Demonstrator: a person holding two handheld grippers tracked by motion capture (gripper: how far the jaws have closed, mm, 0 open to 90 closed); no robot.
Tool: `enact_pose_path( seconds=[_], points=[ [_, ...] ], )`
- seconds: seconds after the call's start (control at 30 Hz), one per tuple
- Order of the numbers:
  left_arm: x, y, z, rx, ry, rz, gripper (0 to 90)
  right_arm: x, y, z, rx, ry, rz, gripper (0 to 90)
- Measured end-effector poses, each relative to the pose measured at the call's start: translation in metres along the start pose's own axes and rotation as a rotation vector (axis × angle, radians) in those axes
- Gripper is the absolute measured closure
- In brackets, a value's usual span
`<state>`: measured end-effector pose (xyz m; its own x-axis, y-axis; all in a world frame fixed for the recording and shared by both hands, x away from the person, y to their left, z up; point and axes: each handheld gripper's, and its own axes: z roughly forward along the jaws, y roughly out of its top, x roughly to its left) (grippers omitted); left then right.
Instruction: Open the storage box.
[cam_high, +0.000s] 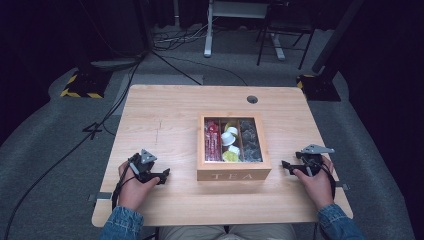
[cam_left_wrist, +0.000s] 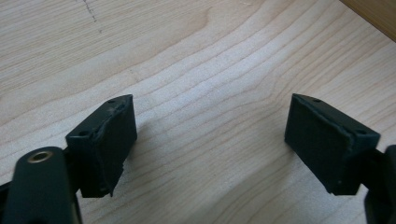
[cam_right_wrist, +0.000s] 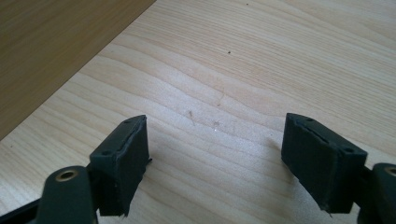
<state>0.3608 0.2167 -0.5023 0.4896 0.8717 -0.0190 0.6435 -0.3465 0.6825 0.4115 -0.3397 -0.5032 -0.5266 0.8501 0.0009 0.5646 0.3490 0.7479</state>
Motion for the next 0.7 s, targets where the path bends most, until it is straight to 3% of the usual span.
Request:
enact_pose_path(
  seconds=[0.13, 0.27, 0.43, 0.7],
  points=[
    [-0.004, 0.002, -0.004, 0.01, 0.016, 0.009, 22.6, 0.0, 0.0, 0.0, 0.002, -0.003, -0.003, 23.6],
    [-0.008, 0.005, -0.011, -0.026, 0.001, -0.002, 24.9, 0.0, 0.0, 0.0, 0.001, -0.003, -0.002, 23.6],
    [-0.012, 0.009, -0.019, -0.037, 0.001, 0.02, 25.9, 0.0, 0.0, 0.0, 0.001, -0.003, -0.001, 23.7],
    [-0.018, 0.014, -0.031, -0.064, -0.024, 0.023, 28.2, -0.001, 0.0, 0.0, -0.001, -0.001, -0.004, 25.8]
  ],
)
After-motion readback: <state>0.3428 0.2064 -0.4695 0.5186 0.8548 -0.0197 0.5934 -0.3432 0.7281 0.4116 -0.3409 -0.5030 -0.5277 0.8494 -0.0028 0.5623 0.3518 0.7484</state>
